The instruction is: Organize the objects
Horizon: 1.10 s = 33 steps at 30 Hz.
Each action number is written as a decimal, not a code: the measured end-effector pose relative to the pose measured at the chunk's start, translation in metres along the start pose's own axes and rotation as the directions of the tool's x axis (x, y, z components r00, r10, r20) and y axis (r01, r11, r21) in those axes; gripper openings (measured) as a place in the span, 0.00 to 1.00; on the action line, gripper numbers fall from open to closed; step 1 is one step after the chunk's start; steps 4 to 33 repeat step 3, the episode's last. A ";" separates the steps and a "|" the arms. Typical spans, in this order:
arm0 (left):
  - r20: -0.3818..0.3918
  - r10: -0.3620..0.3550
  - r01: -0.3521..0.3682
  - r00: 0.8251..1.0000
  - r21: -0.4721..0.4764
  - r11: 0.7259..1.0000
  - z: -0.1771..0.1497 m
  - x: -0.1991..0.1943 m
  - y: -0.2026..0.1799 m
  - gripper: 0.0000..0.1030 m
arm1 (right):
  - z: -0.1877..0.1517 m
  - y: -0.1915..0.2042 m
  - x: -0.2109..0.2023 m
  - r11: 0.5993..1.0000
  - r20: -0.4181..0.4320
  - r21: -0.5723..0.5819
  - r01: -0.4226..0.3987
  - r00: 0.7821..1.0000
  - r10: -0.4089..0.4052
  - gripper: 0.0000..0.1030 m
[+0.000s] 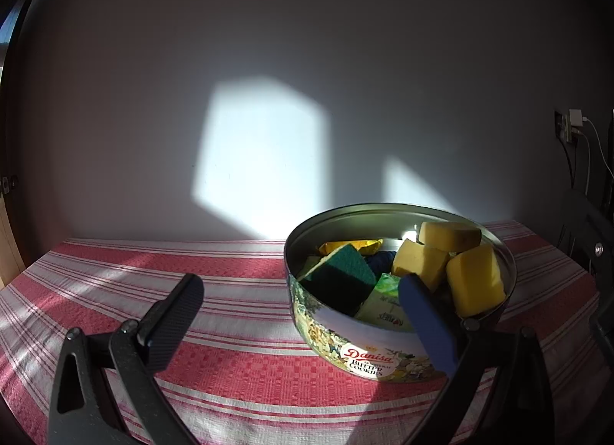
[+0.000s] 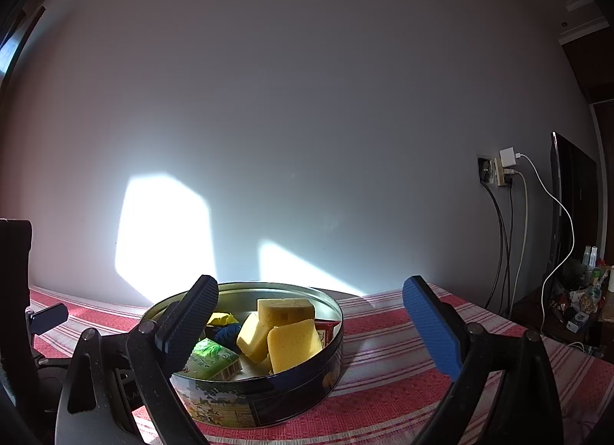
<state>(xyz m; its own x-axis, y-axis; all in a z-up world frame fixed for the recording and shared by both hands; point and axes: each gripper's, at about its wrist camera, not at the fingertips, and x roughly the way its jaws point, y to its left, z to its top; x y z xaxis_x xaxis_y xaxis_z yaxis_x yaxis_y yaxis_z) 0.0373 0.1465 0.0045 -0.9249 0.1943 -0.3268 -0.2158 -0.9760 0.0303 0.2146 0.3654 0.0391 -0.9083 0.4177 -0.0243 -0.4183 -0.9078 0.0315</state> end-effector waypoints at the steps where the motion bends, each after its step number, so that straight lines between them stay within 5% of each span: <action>1: -0.001 -0.001 0.001 1.000 0.000 1.000 0.000 0.000 0.000 1.00 | 0.000 0.000 0.000 1.000 -0.001 0.000 0.000 1.000 0.000 0.96; 33: -0.002 0.002 -0.002 1.000 -0.003 1.000 0.000 0.001 0.000 1.00 | 0.000 0.001 -0.001 1.000 -0.001 0.001 0.004 1.000 -0.004 0.96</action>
